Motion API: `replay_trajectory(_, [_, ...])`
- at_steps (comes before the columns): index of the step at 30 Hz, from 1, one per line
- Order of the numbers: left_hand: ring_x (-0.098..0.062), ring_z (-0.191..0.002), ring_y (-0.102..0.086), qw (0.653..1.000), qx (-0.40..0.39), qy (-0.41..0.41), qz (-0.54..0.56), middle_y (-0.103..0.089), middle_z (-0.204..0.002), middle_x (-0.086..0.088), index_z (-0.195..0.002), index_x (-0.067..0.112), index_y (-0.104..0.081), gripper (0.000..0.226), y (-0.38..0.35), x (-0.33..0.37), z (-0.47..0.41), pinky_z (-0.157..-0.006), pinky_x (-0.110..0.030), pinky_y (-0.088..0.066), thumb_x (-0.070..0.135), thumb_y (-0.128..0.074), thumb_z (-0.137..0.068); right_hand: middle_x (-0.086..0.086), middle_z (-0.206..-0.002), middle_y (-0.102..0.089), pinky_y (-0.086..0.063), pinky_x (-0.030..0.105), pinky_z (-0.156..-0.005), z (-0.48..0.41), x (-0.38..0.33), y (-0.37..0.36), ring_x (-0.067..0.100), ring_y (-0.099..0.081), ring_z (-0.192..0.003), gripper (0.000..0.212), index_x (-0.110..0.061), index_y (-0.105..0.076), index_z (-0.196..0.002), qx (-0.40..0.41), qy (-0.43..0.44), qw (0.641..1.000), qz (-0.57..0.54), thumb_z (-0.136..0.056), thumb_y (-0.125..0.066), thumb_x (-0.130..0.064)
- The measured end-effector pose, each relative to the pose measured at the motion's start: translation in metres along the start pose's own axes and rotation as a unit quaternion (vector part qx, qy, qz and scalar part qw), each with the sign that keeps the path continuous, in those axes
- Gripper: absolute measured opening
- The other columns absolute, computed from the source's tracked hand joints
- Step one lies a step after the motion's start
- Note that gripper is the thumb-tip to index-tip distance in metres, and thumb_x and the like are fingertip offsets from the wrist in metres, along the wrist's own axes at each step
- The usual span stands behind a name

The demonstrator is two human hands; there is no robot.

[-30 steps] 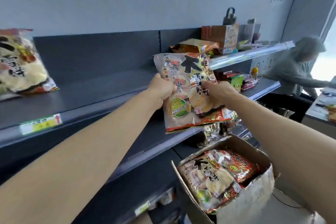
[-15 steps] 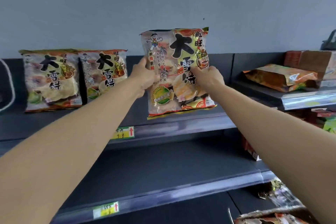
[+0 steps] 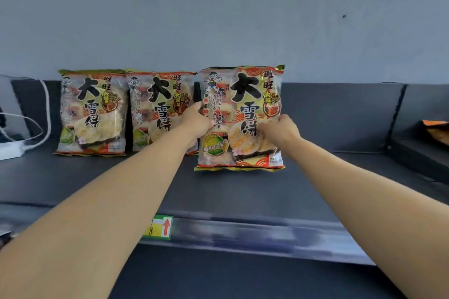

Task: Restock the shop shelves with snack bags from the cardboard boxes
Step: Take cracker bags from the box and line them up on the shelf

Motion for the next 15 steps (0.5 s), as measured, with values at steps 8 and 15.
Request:
replay_trajectory(8, [-0.013, -0.096, -0.051, 0.999, 0.021, 0.023, 0.008, -0.050, -0.140, -0.007, -0.147, 0.023, -0.035, 0.066, -0.014, -0.013, -0.022, -0.048, -0.013, -0.041, -0.008, -0.051, -0.092, 0.013, -0.138, -0.043, -0.042, 0.045, -0.105, -0.032, 0.018, -0.021, 0.032, -0.046, -0.123, 0.054, -0.009, -0.037, -0.135, -0.054, -0.004, 0.997, 0.051, -0.088, -0.059, -0.018])
replay_trajectory(15, [-0.019, -0.105, -0.056, 1.000, 0.015, 0.001, 0.004, -0.043, -0.146, -0.005, -0.150, 0.022, -0.028, 0.071, -0.019, -0.026, -0.040, -0.065, -0.025, -0.052, -0.012, -0.048, -0.091, 0.013, -0.140, -0.041, -0.049, 0.045, -0.098, -0.032, 0.023, -0.026, 0.032, -0.054, -0.114, 0.056, -0.013, -0.033, -0.138, -0.051, -0.001, 0.998, 0.022, -0.088, -0.056, -0.018])
Point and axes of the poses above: each hand's wrist, its own z-axis away from the middle knuckle, its own y-axis out of the back of the hand, x = y × z, the point moved 1 cm from there along -z, towards the middle knuckle
